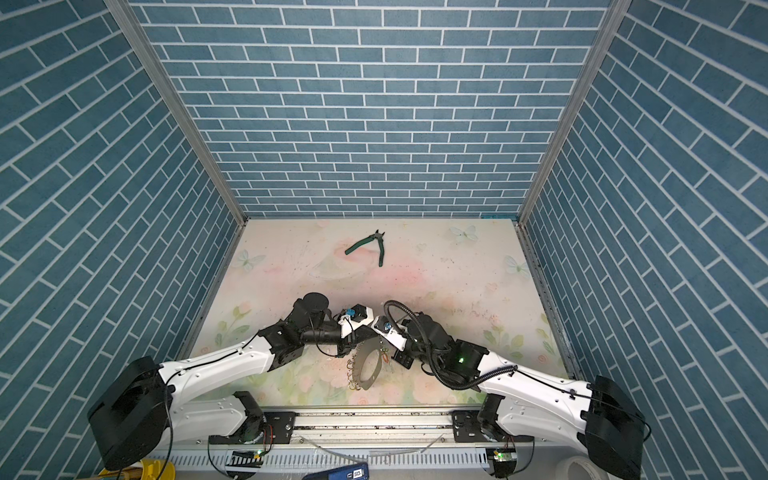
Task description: Put the keys on the keyring
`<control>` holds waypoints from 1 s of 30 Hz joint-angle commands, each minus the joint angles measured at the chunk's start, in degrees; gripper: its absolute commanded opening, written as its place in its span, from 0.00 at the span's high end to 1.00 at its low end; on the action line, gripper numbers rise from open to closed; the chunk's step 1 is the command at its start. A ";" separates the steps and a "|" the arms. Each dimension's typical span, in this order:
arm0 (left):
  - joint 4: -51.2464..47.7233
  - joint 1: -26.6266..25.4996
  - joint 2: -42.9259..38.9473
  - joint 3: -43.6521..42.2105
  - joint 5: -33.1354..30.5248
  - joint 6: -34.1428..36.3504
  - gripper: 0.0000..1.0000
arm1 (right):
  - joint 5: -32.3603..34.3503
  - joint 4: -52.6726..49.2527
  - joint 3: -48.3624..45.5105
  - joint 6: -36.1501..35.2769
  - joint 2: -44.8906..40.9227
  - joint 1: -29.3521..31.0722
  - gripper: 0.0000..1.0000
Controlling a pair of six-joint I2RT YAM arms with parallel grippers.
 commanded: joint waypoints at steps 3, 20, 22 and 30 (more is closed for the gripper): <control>-0.88 -0.87 -0.50 -1.07 0.86 3.11 1.00 | -1.88 4.63 4.80 4.71 -1.15 -0.24 1.00; 1.05 -0.97 -1.86 -2.34 0.65 2.67 1.00 | -2.85 2.65 1.75 -0.39 -6.45 -0.27 0.84; 1.45 -0.97 -2.39 -2.76 0.87 2.84 1.00 | -2.27 0.36 1.75 -1.04 -8.06 -0.28 0.81; 4.72 -0.71 -5.87 -6.59 4.95 8.94 1.00 | 0.92 -3.06 -0.17 -0.99 -12.40 -0.75 0.79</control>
